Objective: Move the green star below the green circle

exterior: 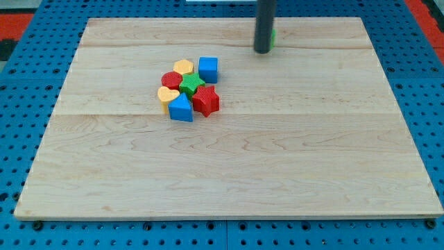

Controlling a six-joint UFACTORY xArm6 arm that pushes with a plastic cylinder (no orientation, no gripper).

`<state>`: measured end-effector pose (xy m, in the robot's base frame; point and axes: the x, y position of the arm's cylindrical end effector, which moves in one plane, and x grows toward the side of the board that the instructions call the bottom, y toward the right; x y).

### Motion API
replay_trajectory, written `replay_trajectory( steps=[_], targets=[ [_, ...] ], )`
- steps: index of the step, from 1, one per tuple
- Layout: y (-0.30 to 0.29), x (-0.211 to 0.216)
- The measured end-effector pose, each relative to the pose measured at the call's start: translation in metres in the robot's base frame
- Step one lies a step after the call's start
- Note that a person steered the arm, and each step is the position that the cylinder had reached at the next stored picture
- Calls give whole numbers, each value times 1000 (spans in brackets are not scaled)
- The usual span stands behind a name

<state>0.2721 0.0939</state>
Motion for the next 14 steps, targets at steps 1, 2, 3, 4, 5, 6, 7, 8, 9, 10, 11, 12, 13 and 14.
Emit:
replay_trajectory(
  steps=[1, 2, 3, 4, 5, 6, 7, 8, 9, 10, 11, 12, 13, 14],
  targets=[
    [4, 37],
    [2, 155],
    [-47, 209],
    [-129, 220],
    [-191, 181],
    [-226, 152],
    [-198, 137],
    [-155, 136],
    [-135, 108],
    [-135, 92],
    [-125, 87],
    [-71, 71],
    [-11, 68],
    [10, 89]
  ],
)
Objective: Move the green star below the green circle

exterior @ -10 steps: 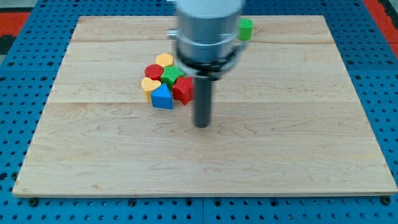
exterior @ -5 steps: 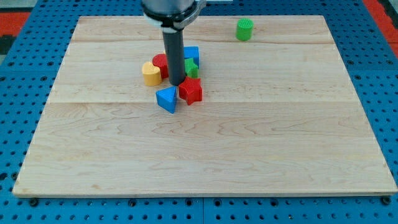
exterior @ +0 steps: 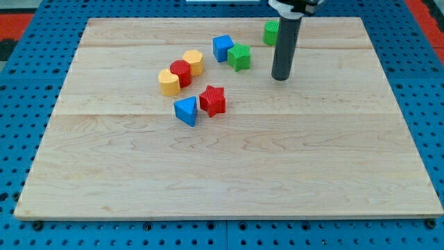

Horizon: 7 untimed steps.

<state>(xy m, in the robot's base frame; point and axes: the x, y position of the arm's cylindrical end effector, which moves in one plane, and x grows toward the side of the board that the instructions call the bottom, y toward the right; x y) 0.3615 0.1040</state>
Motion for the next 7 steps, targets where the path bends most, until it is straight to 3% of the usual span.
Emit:
replay_trajectory(
  steps=[2, 3, 4, 6, 7],
  targets=[
    [-103, -23],
    [-108, -24],
    [-103, -45],
    [9, -56],
    [-28, -57]
  ],
)
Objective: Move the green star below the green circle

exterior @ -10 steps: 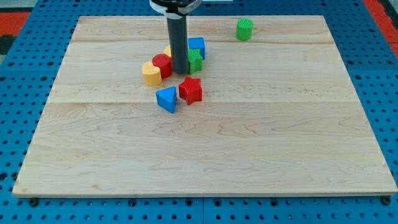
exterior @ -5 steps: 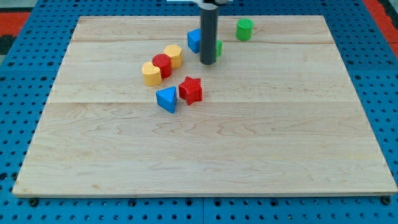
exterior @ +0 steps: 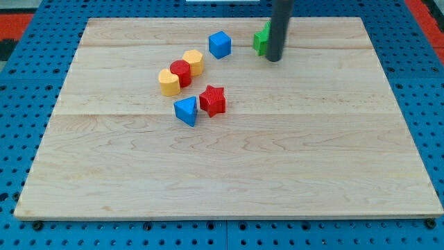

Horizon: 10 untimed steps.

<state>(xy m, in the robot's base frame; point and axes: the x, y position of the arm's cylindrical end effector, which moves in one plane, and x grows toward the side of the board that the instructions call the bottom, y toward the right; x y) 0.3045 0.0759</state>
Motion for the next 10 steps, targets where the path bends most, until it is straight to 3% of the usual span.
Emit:
replay_trajectory(
  steps=[2, 3, 4, 5, 6, 9, 10],
  targets=[
    [-64, -62],
    [-33, -89],
    [6, -74],
    [7, -38],
    [-11, -70],
    [-39, -13],
    [-90, -12]
  ],
)
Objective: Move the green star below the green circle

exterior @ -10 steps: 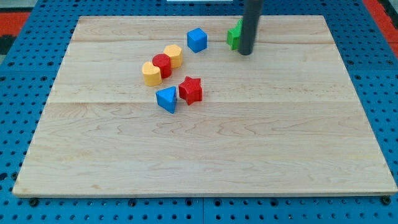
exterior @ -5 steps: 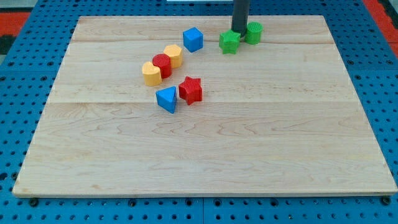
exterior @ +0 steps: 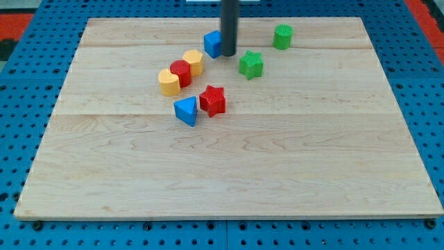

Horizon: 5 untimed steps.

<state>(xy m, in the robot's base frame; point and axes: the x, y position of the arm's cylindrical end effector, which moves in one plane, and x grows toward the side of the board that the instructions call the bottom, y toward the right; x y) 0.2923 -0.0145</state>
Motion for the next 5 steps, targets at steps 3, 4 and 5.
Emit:
replay_trajectory(
  steps=[3, 4, 5],
  targets=[
    [43, 41],
    [90, 26],
    [89, 24]
  ],
)
